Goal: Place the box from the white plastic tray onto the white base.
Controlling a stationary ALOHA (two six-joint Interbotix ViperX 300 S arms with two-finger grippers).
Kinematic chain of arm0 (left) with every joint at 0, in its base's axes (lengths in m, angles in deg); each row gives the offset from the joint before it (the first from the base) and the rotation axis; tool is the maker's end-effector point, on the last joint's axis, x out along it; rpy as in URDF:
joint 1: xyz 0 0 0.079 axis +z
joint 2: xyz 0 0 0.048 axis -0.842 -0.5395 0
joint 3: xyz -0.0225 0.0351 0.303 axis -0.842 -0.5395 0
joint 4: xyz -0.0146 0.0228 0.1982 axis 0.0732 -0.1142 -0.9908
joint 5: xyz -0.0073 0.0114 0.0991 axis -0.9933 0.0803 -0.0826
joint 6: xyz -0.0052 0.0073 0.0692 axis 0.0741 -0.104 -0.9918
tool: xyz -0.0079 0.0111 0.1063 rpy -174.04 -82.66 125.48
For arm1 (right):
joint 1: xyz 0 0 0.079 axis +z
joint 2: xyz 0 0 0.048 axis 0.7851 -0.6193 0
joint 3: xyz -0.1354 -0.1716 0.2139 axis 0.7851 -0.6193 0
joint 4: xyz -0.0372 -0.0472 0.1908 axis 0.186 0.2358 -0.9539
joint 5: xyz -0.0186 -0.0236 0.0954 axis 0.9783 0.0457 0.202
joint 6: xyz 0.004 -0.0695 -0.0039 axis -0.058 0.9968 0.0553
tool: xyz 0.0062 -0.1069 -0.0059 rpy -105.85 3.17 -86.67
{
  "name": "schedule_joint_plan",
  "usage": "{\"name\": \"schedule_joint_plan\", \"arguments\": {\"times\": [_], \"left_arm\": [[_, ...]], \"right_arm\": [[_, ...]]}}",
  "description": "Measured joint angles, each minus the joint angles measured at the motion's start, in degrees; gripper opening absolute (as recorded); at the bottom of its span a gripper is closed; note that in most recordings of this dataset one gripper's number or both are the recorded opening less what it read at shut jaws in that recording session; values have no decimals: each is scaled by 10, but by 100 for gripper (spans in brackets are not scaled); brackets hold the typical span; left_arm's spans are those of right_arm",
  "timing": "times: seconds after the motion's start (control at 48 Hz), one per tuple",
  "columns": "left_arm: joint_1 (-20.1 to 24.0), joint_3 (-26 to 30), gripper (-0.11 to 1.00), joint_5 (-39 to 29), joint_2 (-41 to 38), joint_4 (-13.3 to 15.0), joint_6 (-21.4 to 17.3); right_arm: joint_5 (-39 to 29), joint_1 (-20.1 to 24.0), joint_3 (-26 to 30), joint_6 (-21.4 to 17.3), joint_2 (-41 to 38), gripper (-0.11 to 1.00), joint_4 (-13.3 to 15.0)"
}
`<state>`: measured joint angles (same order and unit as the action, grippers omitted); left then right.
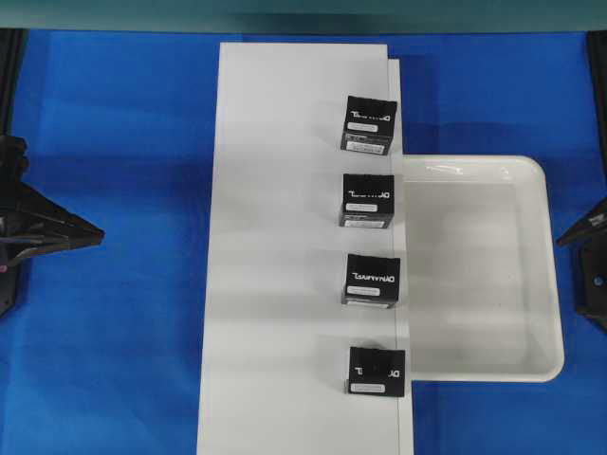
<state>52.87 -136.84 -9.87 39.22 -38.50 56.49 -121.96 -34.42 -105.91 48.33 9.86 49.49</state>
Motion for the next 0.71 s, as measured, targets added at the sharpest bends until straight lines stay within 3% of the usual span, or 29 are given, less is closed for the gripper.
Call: {"name": "schedule_joint_plan", "arguments": {"times": [0.708], "left_arm": [[0, -1, -7, 6, 2, 1, 6]], "right_arm": [[0, -10, -23, 4, 43, 99, 0]]}}
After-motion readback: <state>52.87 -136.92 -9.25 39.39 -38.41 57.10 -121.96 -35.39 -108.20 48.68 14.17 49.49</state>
